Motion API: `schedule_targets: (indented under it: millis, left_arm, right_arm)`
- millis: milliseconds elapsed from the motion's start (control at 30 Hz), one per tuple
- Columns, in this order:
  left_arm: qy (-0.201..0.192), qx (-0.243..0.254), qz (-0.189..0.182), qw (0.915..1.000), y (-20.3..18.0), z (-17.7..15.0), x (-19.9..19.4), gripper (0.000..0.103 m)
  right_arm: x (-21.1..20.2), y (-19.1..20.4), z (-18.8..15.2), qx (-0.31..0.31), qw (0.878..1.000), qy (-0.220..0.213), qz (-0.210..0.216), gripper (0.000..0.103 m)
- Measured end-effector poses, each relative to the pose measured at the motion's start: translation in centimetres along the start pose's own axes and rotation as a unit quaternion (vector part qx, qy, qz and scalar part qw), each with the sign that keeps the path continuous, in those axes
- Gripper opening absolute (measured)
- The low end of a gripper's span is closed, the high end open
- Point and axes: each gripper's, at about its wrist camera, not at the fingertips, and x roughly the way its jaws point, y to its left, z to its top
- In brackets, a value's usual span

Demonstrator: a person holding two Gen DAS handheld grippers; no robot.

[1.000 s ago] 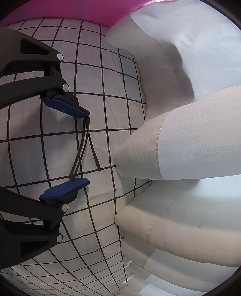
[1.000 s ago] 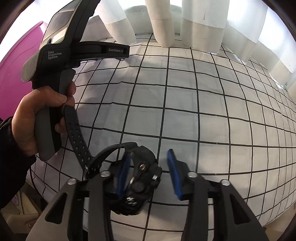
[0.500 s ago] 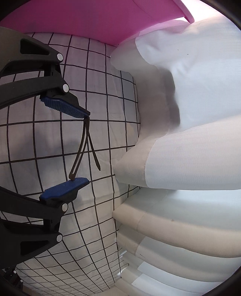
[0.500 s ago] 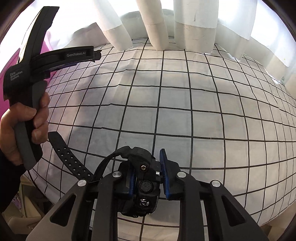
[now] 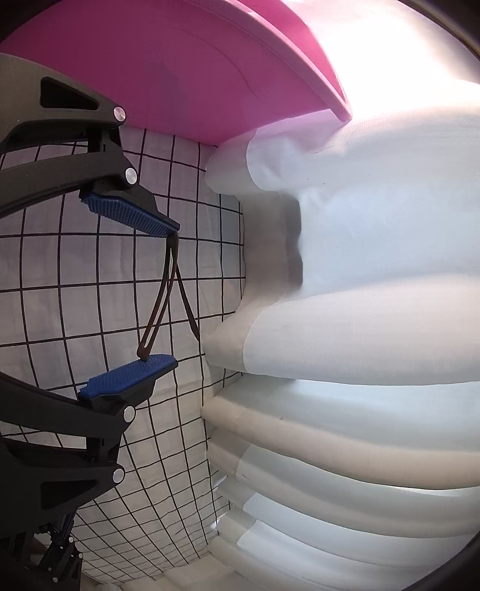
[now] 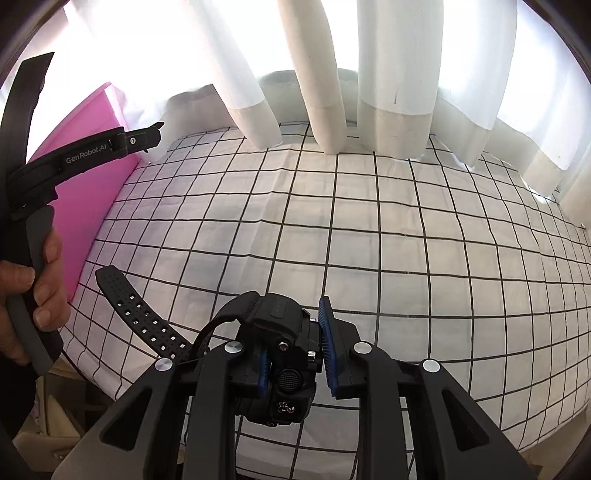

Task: Organize jewelry
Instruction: 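Carry watch and hair clip into the pink tub and open both tools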

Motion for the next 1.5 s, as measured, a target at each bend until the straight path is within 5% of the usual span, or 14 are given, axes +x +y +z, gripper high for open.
schedule_targets:
  millis: [367,700,1067,1300,1500]
  left_arm:
    - [-0.070,-0.030,0.030,0.9967,2.6,2.6,-8.2,0.065]
    - [-0.134,-0.048,0.102,0.9845,6.9,3.0,-16.5,0.065]
    - [-0.152,-0.122,0.188,0.9625,17.1,1.0,-22.4,0.065]
    - [-0.138,-0.170,0.224,0.9497,23.9,-0.5,-23.0,0.065]
    - [-0.105,-0.198,0.230,0.9470,27.5,-2.1,-21.6,0.065]
  right_arm:
    - [-4.4,3.1,4.8,-0.054,0.996,-0.063,0.024,0.023]
    - [-7.8,9.4,9.7,-0.128,0.983,-0.114,0.073,0.023]
    - [-8.7,21.9,14.7,-0.226,0.953,-0.145,0.141,0.023]
    - [-7.4,29.7,17.2,-0.261,0.939,-0.141,0.173,0.023]
    - [-4.8,34.7,18.7,-0.280,0.935,-0.122,0.180,0.023]
